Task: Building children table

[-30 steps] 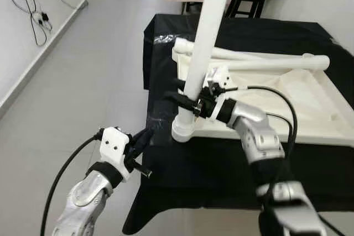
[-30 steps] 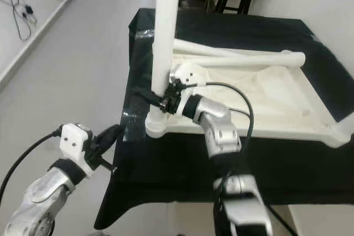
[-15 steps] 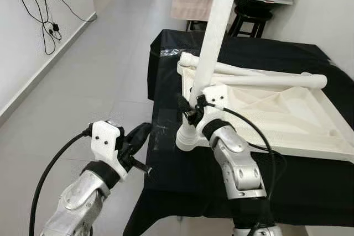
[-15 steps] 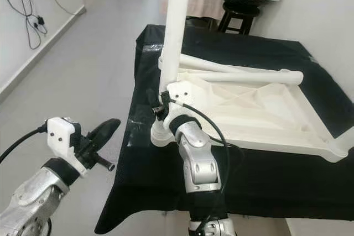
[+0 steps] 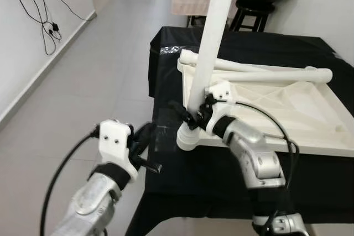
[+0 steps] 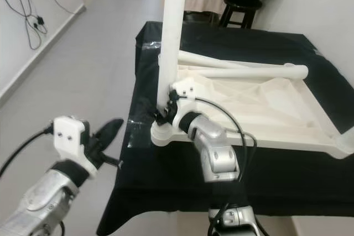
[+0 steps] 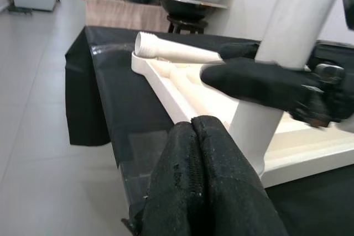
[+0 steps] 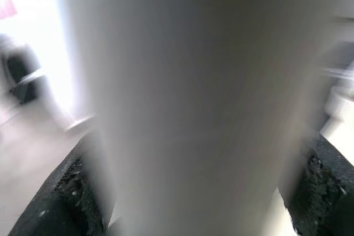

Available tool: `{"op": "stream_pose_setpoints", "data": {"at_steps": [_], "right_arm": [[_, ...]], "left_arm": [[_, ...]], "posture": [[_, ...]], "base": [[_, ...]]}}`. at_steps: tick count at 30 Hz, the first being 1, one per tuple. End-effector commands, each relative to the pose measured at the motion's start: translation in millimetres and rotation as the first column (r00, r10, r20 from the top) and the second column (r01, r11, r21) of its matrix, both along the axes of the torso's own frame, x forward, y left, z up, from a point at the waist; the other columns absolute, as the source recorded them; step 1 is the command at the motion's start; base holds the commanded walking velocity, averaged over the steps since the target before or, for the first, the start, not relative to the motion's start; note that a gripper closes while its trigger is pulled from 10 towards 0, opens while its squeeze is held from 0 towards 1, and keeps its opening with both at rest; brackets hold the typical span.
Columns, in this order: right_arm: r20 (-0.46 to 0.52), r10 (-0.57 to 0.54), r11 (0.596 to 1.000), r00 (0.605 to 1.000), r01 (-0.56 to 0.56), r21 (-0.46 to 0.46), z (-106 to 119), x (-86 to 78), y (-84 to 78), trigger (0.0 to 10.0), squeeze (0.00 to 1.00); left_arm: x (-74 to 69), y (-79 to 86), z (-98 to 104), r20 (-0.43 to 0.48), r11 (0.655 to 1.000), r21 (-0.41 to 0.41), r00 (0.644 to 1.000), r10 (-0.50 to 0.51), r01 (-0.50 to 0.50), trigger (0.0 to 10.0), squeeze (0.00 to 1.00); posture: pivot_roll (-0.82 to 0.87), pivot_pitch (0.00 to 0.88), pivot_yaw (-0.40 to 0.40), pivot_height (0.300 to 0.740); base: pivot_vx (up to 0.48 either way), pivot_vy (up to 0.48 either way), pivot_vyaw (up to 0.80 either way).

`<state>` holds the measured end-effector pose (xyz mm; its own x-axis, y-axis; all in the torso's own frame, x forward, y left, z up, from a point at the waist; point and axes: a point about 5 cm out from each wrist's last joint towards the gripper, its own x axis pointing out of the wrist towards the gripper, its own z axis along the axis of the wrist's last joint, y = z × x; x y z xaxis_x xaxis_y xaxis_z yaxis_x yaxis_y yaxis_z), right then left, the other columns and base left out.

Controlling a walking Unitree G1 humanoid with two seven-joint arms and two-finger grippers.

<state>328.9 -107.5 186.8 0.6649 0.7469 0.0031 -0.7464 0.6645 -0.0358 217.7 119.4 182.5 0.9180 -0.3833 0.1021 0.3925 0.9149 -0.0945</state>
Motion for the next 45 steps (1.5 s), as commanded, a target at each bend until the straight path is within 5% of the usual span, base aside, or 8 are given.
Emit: {"op": "stream_pose_setpoints", "data": {"at_steps": [1,6,7,11,32,35,39,45], "right_arm": [[-0.004,0.153,0.988,0.988,-0.153,-0.020,-1,-1.3,-1.7,10.0,0.00],[-0.008,0.230,0.969,0.973,-0.230,-0.086,7,7.6,-20.5,10.0,0.00],[-0.001,0.216,0.971,0.976,-0.215,-0.103,15,14.7,-28.6,4.7,0.00],[0.039,0.197,0.977,0.980,-0.193,-0.090,41,24.7,-43.3,0.0,0.00],[-0.102,-0.129,0.991,0.986,0.131,0.021,2,0.7,-54.3,0.0,0.00],[-0.101,-0.317,0.948,0.943,0.318,-0.008,-4,-12.9,-59.9,0.0,0.00],[-0.049,-0.718,0.696,0.695,0.715,-0.067,-14,-64.3,-69.1,0.0,0.00],[-0.032,-0.686,0.727,0.727,0.682,-0.078,-21,-54.7,-35.5,0.0,0.00]], "left_arm": [[0.4,-0.9,-10,-0.066,1.000,-0.024,0.998,-0.009,0.007,10.0,0.00],[-4.2,-5.2,-14,-0.106,0.999,-0.025,0.994,-0.042,0.039,10.0,0.00],[-6.7,-5.2,-16,-0.119,0.999,-0.009,0.991,-0.052,0.051,10.0,0.00],[-14.6,-5.8,-16,-0.138,0.995,0.026,0.986,-0.094,0.099,10.0,0.00],[-35.1,-20.3,-5,-0.163,0.980,0.073,0.971,-0.174,0.188,10.0,0.00],[-33.5,-20.4,-5,-0.163,0.976,0.073,0.968,-0.191,0.205,10.0,0.00],[-34.5,-15.6,-10,-0.189,0.971,0.076,0.959,-0.209,0.227,10.0,0.00],[-33.8,-12.0,-13,-0.180,0.983,0.082,0.973,-0.145,0.162,10.0,0.00]], "posture": [[0.10,0.011,-0.102,0.740],[0.11,0.003,-0.102,0.740],[0.11,0.003,-0.105,0.740],[0.12,0.000,-0.089,0.740],[0.07,0.096,-0.075,0.740],[0.02,0.091,-0.025,0.740],[0.02,0.109,0.036,0.740],[0.04,0.127,-0.036,0.740]], "base": [[0.000,0.000,0.00],[0.000,0.000,0.00],[0.000,0.000,0.00],[0.000,0.000,0.00],[0.000,0.000,0.00],[0.000,0.000,0.00],[0.000,0.000,0.00],[0.000,0.000,0.00]]}}
